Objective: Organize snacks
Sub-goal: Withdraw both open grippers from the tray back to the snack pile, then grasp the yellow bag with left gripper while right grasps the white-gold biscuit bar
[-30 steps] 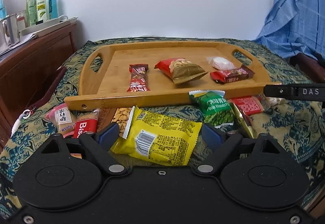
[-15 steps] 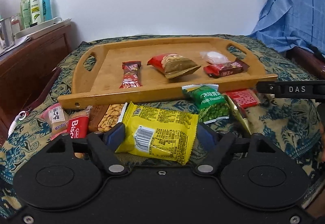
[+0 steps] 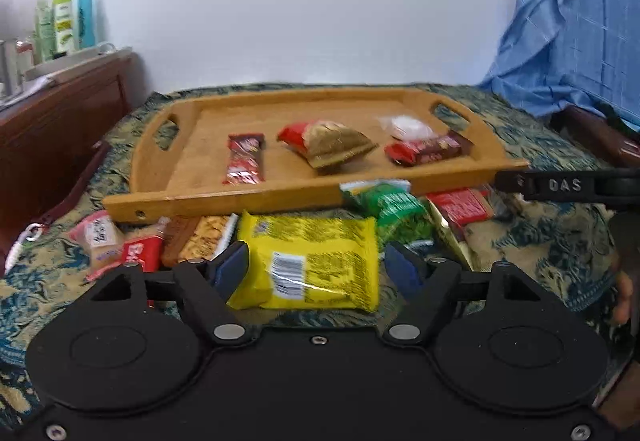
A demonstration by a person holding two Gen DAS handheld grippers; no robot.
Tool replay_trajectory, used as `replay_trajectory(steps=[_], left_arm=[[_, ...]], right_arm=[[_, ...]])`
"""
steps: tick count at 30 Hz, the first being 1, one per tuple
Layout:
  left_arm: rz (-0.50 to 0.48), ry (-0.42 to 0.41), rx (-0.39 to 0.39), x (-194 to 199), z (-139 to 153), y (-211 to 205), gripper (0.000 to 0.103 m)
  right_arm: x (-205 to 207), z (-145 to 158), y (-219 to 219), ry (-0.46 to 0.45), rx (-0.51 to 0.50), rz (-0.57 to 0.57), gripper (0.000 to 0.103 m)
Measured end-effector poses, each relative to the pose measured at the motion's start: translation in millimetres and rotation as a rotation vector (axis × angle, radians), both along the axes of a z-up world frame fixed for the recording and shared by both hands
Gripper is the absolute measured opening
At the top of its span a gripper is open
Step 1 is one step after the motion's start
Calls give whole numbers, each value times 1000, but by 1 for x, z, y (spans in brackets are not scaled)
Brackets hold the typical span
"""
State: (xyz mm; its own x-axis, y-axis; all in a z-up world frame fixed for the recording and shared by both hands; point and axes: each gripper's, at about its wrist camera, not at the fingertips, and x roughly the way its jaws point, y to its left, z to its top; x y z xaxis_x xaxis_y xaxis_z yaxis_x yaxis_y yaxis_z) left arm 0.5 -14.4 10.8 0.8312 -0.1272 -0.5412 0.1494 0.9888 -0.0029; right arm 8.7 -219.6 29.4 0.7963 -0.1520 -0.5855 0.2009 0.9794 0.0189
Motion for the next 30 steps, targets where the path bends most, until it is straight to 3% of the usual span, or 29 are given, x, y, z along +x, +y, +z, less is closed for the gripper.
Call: replay_trajectory(steps=[6, 15, 22, 25, 30], left_arm=[[15, 20, 4, 5, -4, 2, 85], [39, 73, -23, 11, -13, 0, 84], [47, 66, -48, 10, -12, 3, 84], [50, 64, -44, 10, -12, 2, 84], [55, 63, -35, 11, -12, -1, 81]], right_arm=[[2, -3, -1, 16, 18, 3, 90], [2, -5, 4, 18, 14, 20, 90], [-12, 0, -2, -43, 94, -4, 90], [-18, 1, -6, -69, 147, -32, 82], [-21, 0, -8, -72, 147, -84, 75]])
